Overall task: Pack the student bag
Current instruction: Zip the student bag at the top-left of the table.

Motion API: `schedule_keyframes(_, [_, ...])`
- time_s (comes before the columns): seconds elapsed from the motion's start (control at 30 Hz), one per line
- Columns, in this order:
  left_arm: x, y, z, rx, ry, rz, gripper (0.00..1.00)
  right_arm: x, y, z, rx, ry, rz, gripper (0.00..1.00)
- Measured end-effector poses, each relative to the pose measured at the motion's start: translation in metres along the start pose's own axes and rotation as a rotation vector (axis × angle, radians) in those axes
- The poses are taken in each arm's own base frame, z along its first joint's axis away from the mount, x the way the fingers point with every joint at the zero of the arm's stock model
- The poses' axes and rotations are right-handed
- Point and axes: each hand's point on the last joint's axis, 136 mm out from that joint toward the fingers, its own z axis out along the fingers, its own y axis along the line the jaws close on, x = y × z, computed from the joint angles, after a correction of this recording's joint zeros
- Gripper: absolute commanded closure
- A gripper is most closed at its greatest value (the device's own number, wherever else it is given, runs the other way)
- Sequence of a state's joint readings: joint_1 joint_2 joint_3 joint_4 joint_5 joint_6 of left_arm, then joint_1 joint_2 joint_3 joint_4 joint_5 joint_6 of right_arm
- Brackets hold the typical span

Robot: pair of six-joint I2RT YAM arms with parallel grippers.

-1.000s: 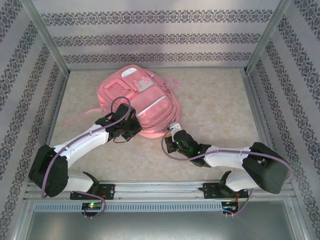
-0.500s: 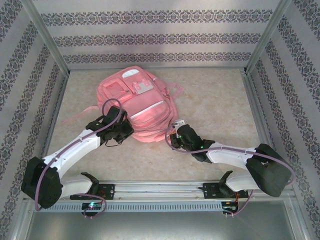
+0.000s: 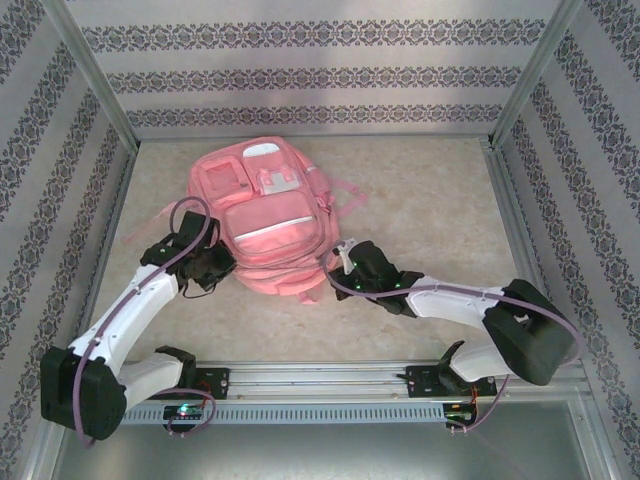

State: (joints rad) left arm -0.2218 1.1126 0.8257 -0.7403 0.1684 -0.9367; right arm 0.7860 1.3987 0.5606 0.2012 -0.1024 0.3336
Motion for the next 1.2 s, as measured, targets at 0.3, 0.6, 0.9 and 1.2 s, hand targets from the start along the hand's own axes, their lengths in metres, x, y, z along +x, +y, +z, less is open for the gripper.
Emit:
schedule_keyframes(0.3, [-0.06,0.037,-0.037,-0.22,-0.164,-0.083,0.6,0.024,0.051,0.041,-0.128,0.073,-0.019,1.0])
schedule_keyframes(0.6, [-0.008,-0.004,-0.031,-0.156,-0.052,0.137,0.52,0.013,0.099,0.071,-0.251,0.021,0.049,1.0])
schedule_keyframes(0.9, [0.048,-0.036,0.017,-0.212,0.106,0.396,0.48,0.006,0.102,0.072,-0.275,-0.014,0.107,1.0])
schedule_keyframes(1.2, [0.053,-0.029,0.017,-0.153,0.05,0.314,0.32,0.006,0.102,0.071,-0.284,-0.027,0.125,1.0])
